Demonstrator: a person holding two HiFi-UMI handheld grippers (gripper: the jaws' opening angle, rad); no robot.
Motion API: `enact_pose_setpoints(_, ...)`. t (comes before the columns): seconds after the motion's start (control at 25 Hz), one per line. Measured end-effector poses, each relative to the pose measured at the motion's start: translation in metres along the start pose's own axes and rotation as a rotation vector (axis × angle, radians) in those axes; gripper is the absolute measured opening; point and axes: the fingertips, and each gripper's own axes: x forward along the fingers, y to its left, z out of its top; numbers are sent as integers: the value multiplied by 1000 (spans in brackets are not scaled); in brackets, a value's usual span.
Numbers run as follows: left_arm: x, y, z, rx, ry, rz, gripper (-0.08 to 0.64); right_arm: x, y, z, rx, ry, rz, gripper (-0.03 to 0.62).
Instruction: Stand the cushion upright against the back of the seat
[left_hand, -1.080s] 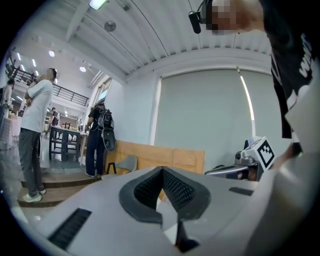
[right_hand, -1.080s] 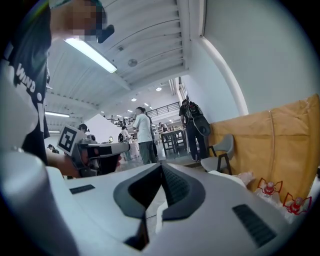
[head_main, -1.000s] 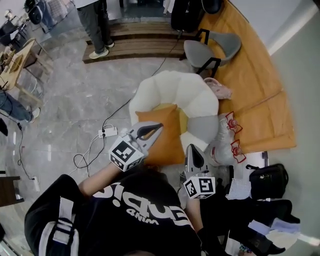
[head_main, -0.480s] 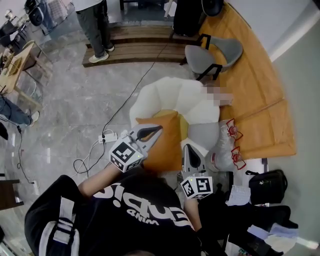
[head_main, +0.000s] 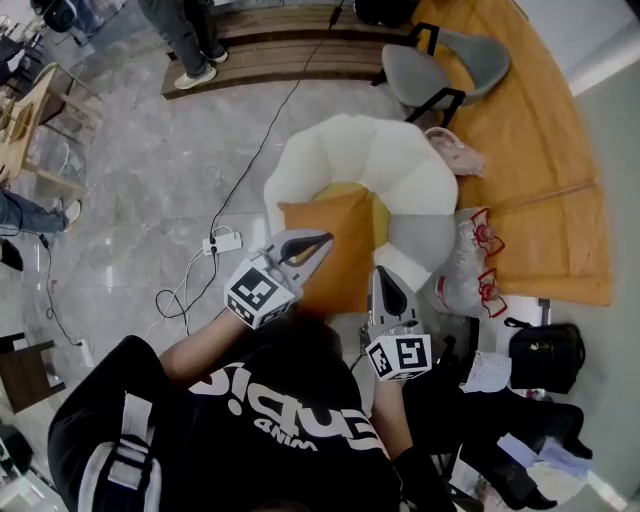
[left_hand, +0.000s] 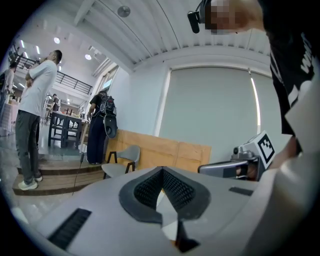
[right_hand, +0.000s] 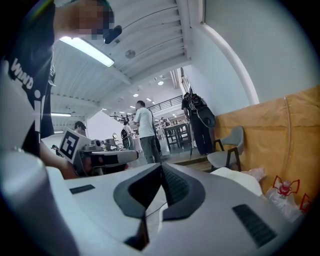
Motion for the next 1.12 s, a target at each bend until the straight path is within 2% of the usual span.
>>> enact_pose_setpoints(0.24, 27, 18, -35, -36, 48, -14, 6, 23, -27, -34, 18, 65, -24, 20)
enact_pose_setpoints(0.48, 50, 44, -82, -68, 99, 17, 6, 44, -56, -69, 28, 127, -44, 20)
enact_pose_setpoints(0.64, 61, 62, -128, -85, 131, 41, 6, 60, -75, -105, 38, 171, -55, 20)
enact_pose_setpoints(0.8, 66, 80, -170, -84, 128, 65, 6, 82, -81, -145, 54, 212, -38, 21)
enact_pose_setpoints(0.92, 68, 89, -205, -126, 182, 76, 6, 98, -83, -178, 57, 244, -11, 20)
enact_pose_setpoints(1.04, 72, 102, -245, -112, 171, 97, 6, 111, -86, -210, 58, 276, 1, 20)
enact_pose_setpoints(1.12, 75, 106, -271, -114, 195, 96, 6, 119, -90, -232, 66, 294, 6, 20)
